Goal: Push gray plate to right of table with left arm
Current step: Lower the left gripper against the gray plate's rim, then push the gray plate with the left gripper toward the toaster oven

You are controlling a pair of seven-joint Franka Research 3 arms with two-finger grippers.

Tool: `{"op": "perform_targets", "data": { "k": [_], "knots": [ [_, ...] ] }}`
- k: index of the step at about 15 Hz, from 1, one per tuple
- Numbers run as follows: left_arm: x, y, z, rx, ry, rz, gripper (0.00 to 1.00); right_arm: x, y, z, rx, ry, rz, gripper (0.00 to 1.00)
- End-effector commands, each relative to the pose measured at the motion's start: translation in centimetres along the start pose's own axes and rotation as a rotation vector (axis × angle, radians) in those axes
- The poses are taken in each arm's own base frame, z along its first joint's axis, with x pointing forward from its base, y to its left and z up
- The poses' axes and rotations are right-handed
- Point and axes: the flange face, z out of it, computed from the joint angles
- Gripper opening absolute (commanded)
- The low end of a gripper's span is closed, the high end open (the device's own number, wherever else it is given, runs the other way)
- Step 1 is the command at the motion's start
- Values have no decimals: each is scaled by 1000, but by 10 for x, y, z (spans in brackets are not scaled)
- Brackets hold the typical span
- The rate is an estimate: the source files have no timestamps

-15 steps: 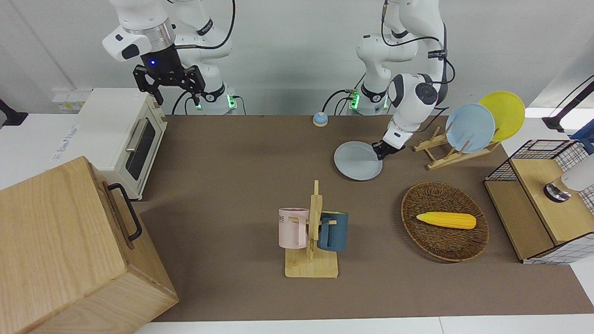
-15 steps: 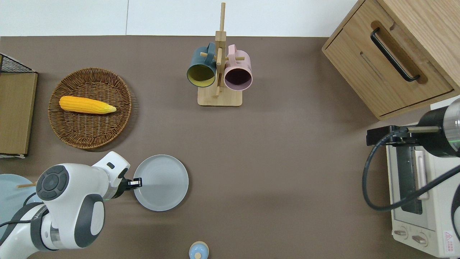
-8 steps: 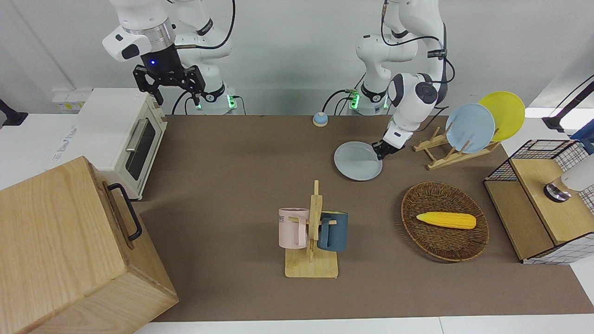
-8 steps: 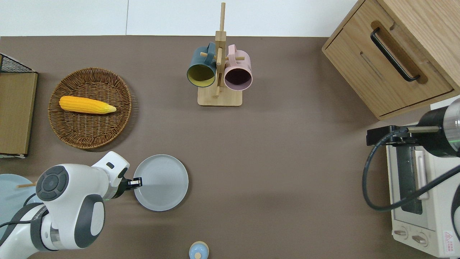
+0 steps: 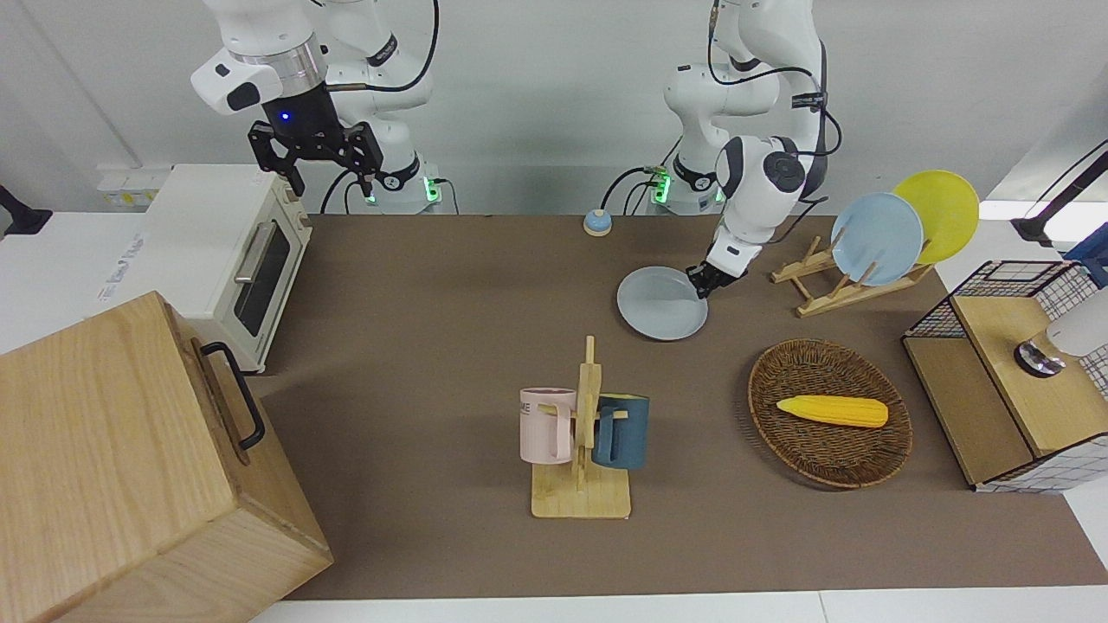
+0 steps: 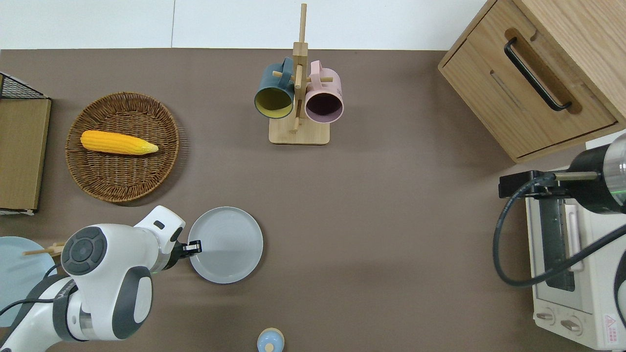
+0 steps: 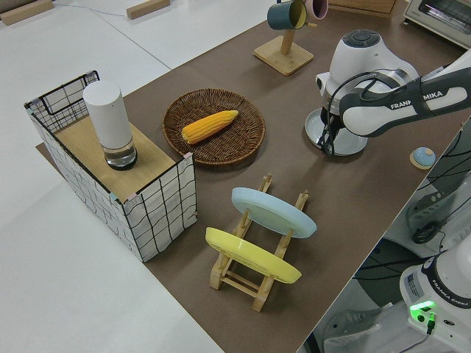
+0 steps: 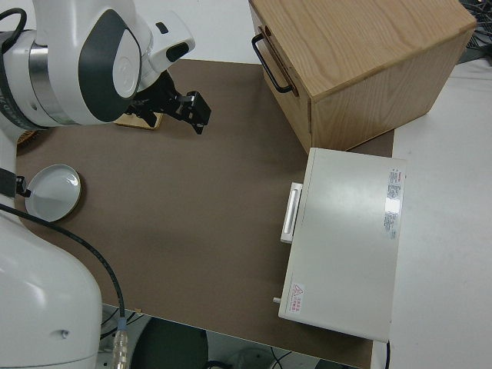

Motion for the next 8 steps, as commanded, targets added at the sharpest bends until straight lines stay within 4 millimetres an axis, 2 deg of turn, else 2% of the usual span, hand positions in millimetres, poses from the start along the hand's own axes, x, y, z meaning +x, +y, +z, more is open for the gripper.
{"op": "perform_targets", "data": {
  "k": [1,5,8],
  "knots": [
    [-15,27,13,-15,12,11,0,0,-1,-1,-2,-7,-3,996],
    [-31,69,16,-14,24,35,0,0,-1,-1,-2,-7,-3,996],
    [-39,92,25,-46,24,47,0,0,-1,-1,-2,-7,-3,996]
  ]
}}
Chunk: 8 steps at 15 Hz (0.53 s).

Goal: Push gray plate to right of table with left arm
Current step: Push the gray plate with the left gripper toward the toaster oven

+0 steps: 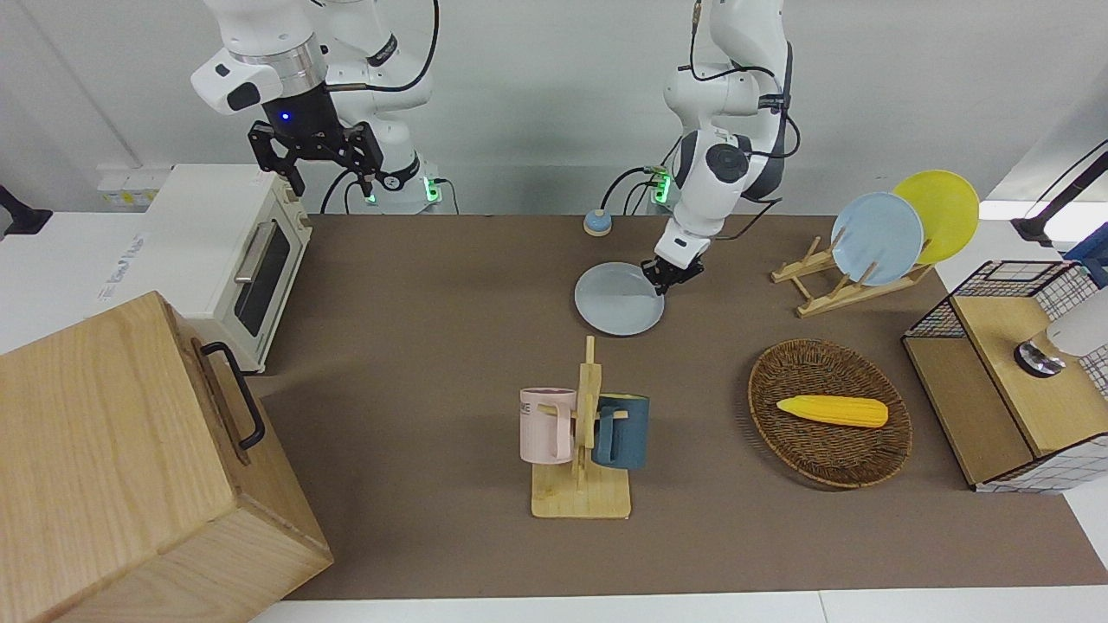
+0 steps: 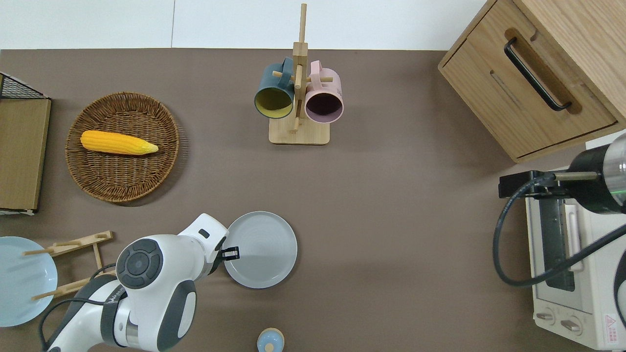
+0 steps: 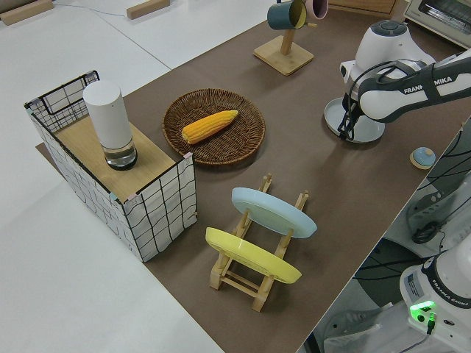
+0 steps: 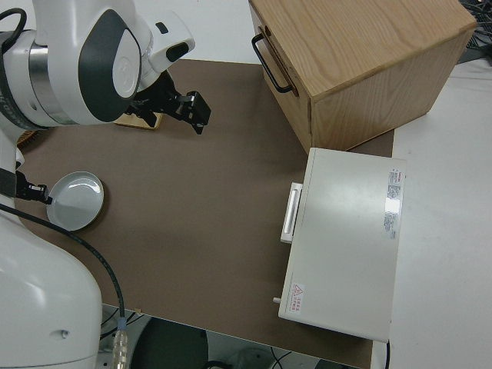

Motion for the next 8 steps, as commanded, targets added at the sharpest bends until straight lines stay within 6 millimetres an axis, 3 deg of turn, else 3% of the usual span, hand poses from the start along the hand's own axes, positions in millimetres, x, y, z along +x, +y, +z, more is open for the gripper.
{"op": "perform_targets", "data": {
  "k": [1,8],
  "knots": [
    [-10,23,19,-42,-8,-4,0,0,-1,-1,-2,-7,-3,996],
    [-25,99,30,-92,-18,10,0,0,-1,-1,-2,-7,-3,996]
  ]
}}
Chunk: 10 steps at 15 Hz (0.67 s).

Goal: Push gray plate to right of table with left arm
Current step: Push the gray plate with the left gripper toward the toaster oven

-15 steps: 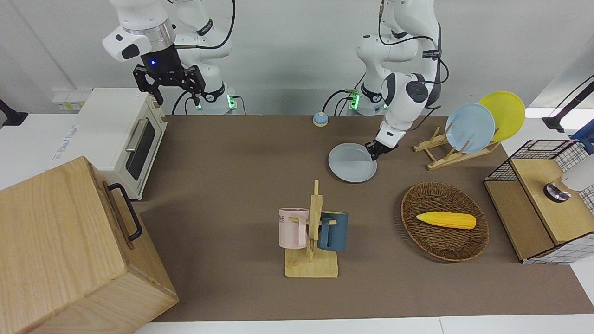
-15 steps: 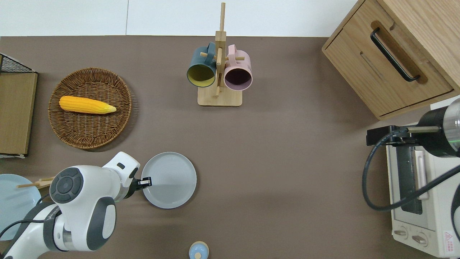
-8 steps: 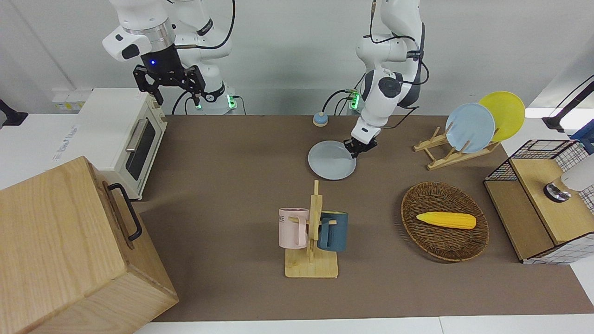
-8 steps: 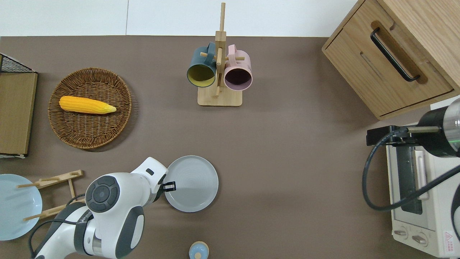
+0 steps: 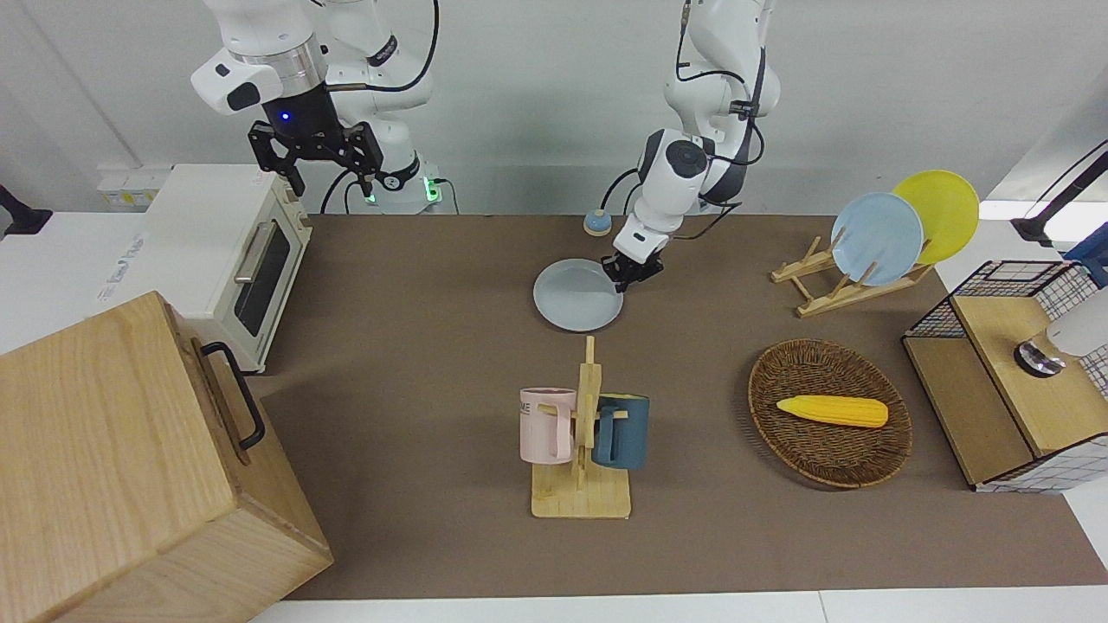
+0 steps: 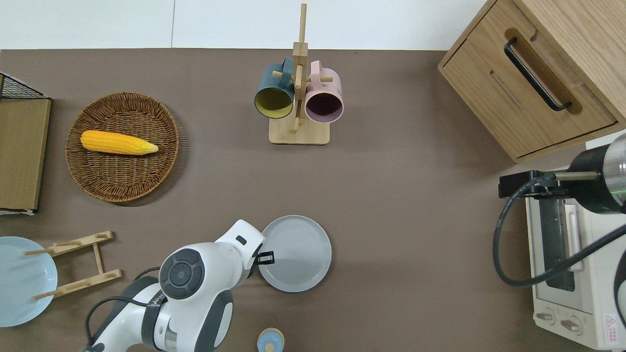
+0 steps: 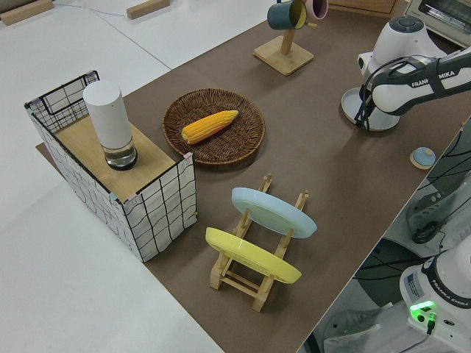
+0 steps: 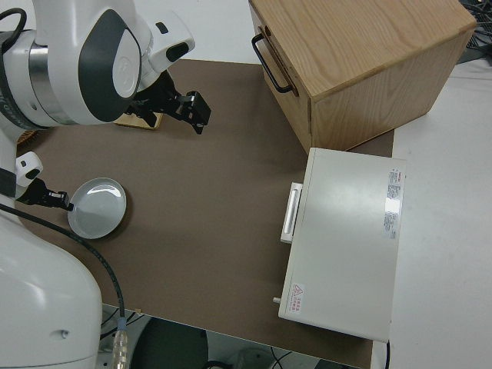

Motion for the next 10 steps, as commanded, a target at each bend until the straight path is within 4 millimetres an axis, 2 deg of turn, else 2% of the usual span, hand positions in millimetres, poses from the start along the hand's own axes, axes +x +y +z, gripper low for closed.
{"op": "perform_targets", "data": {
  "k": [1,4,5,6,10],
  "knots": [
    [-5,34,22,-22,-27,-12,0,0,-1,-1,-2,-7,-3,996],
    [-12,70,37,-44,-18,-57,0,0,-1,-1,-1,-6,-4,996],
    [-16,89,40,-56,-18,-63,0,0,-1,-1,-2,-7,-3,996],
    [-15,100,39,-65,-13,-79,0,0,-1,-1,-2,-7,-3,996],
    [-17,121,37,-77,-4,-77,0,0,-1,-1,-2,-7,-3,996]
  ]
}}
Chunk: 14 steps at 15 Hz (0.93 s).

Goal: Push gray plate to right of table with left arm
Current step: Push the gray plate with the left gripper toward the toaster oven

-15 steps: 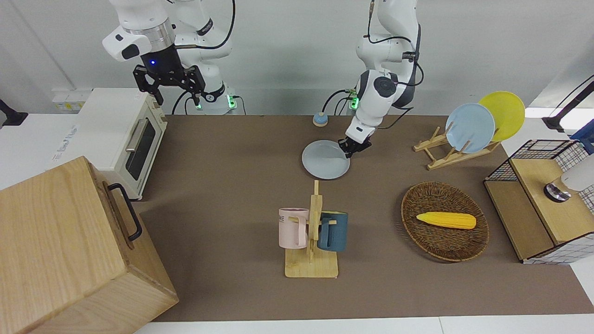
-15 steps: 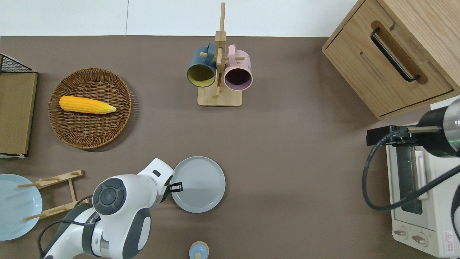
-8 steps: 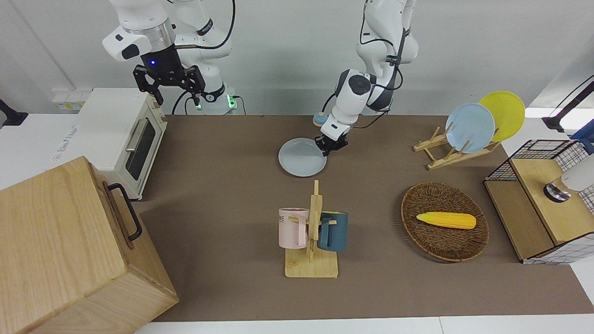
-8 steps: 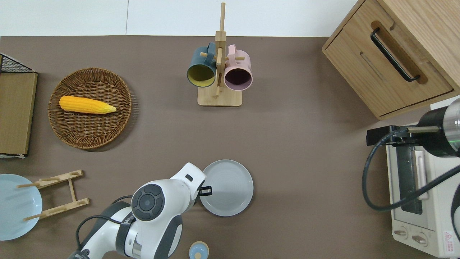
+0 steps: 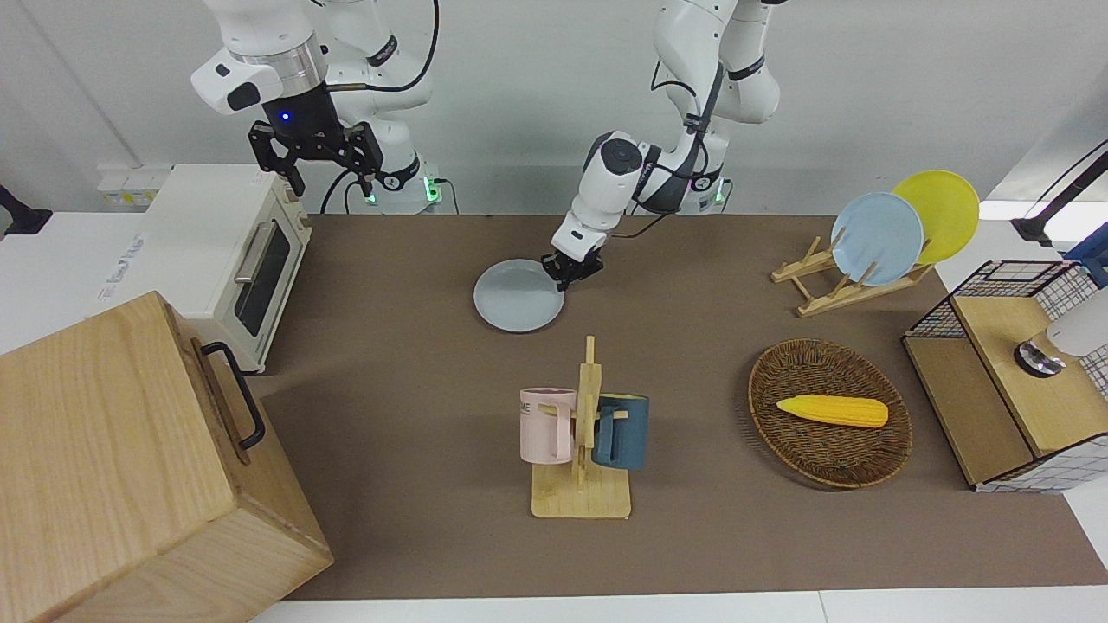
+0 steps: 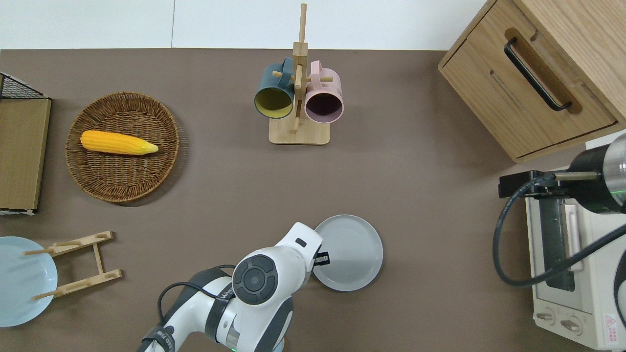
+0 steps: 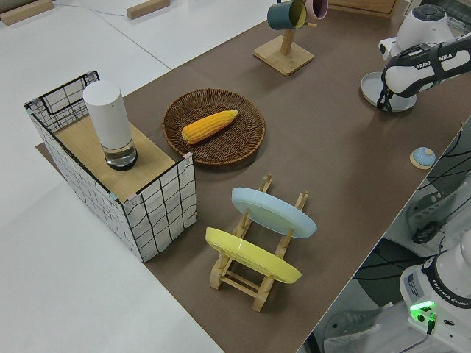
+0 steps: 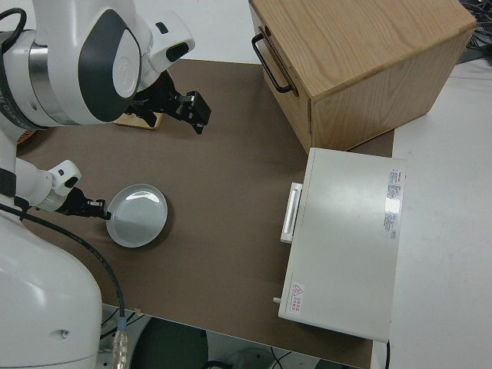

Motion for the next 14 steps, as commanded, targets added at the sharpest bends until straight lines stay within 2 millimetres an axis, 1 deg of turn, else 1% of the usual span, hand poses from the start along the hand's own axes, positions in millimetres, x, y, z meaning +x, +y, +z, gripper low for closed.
{"op": "perform_targets", "data": {
  "k": [1,4,5,7,9,10,12,14],
  "knots": [
    [4,13,16,-6,-2,-14,0,0,-1,-1,-2,-7,-3,996],
    [0,23,18,-14,-6,-10,0,0,-1,-1,-2,-7,-3,996],
    [-1,30,16,-27,-5,-10,0,0,-1,-1,-2,-7,-3,996],
    [-3,40,18,-35,-9,-4,0,0,-1,-1,-2,-7,-3,996],
    [-3,43,21,-42,-17,-13,0,0,-1,-1,-2,-7,-3,996],
    [-2,47,18,-51,-13,-13,0,0,-1,-1,-2,-7,-3,996],
    [-1,48,22,-48,-17,-13,0,0,-1,-1,-2,-7,-3,996],
    [-1,49,21,-53,-17,-19,0,0,-1,-1,-2,-7,-3,996]
  ]
}}
